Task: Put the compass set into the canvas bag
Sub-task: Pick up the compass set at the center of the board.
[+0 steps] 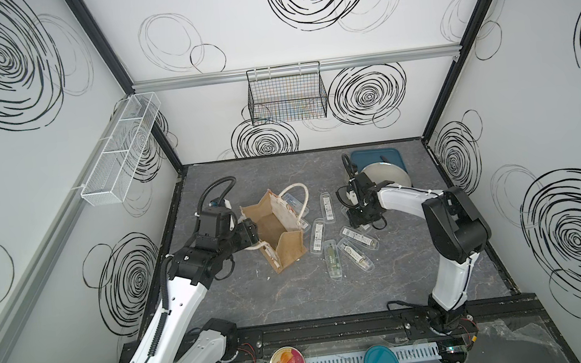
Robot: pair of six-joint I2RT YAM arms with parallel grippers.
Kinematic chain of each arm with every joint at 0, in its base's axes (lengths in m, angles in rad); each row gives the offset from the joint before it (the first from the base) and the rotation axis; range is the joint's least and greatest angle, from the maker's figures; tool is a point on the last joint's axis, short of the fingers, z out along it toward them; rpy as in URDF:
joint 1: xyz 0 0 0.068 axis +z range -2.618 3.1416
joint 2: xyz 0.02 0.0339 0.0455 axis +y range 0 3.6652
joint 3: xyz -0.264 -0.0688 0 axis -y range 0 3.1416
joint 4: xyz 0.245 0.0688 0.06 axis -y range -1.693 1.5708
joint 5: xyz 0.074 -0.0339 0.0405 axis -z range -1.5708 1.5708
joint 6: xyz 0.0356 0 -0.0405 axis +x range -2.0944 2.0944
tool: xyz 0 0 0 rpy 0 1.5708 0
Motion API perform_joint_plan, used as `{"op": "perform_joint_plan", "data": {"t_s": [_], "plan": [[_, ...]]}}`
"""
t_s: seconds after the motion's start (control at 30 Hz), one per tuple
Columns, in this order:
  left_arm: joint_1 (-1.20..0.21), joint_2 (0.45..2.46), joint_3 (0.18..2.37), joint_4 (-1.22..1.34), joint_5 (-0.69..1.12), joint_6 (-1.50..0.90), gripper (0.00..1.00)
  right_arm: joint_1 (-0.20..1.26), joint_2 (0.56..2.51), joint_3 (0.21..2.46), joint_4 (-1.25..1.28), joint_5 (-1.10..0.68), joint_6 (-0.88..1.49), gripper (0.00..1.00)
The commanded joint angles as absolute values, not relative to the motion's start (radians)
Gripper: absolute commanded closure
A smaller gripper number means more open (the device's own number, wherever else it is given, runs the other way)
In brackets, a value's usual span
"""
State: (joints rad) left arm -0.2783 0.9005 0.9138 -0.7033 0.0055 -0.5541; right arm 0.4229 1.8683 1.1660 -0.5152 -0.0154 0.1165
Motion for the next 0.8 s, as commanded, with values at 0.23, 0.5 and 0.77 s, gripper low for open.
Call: {"op": "perform_joint_plan", "data": {"t_s": [0.23,0.5,0.77], "plan": [[-0.343,0.890,0.905,-0.647,-0.055,-0.599,0.22,0.379,1.855,1.140,-0.511,-0.006,0.203,0.45],[-0.363,0.871,0.910,-0.662,-0.101,-0.601,0.22,0.371,1.845,1.124,-0.506,-0.019,0.213,0.46],[-0.341,0.858,0.942,-0.697,-0.161,-0.581,0.19,0.370,1.872,1.133,-0.518,-0.038,0.164,0.43]]}}
